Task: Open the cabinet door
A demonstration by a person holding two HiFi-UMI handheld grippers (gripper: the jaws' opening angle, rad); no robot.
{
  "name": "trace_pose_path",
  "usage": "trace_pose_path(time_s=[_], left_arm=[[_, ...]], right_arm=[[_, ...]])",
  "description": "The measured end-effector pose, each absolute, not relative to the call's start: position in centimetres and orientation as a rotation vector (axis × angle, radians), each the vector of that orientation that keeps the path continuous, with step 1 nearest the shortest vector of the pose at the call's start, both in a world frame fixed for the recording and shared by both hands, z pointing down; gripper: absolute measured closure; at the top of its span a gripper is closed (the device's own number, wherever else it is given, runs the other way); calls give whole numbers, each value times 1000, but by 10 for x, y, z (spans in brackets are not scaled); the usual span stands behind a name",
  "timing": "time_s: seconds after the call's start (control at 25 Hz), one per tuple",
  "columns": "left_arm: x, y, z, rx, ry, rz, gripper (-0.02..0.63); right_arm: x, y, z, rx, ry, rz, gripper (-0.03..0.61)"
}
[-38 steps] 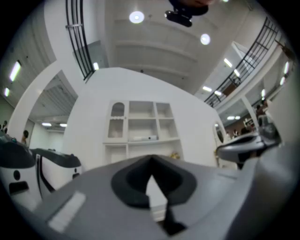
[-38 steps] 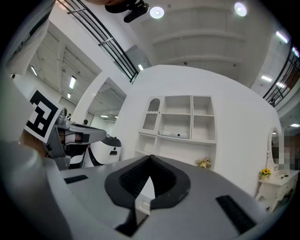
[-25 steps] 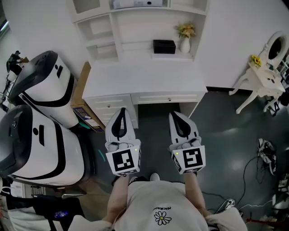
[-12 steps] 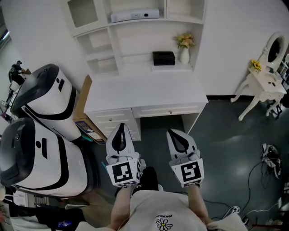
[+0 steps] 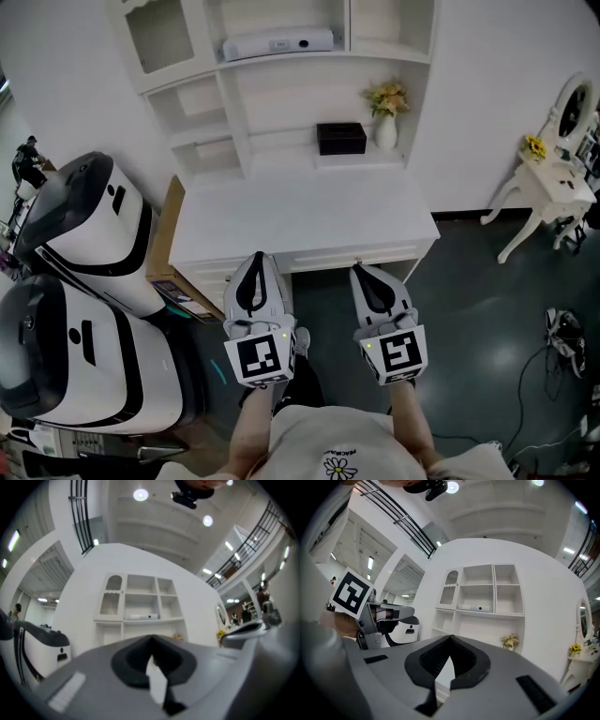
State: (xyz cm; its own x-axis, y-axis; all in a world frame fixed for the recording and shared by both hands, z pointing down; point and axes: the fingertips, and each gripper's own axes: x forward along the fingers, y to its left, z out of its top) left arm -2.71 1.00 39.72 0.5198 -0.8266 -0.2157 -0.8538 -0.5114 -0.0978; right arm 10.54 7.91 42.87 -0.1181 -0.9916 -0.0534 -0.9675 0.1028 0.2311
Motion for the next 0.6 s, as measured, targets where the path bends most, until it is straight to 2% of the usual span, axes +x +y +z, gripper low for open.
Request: trace_pose_path(time_s=[0.6], left_arm=[[7, -223, 367, -2604, 1374, 237, 607]], right_arm=[[137, -162, 389, 2036, -2220, -336, 578]])
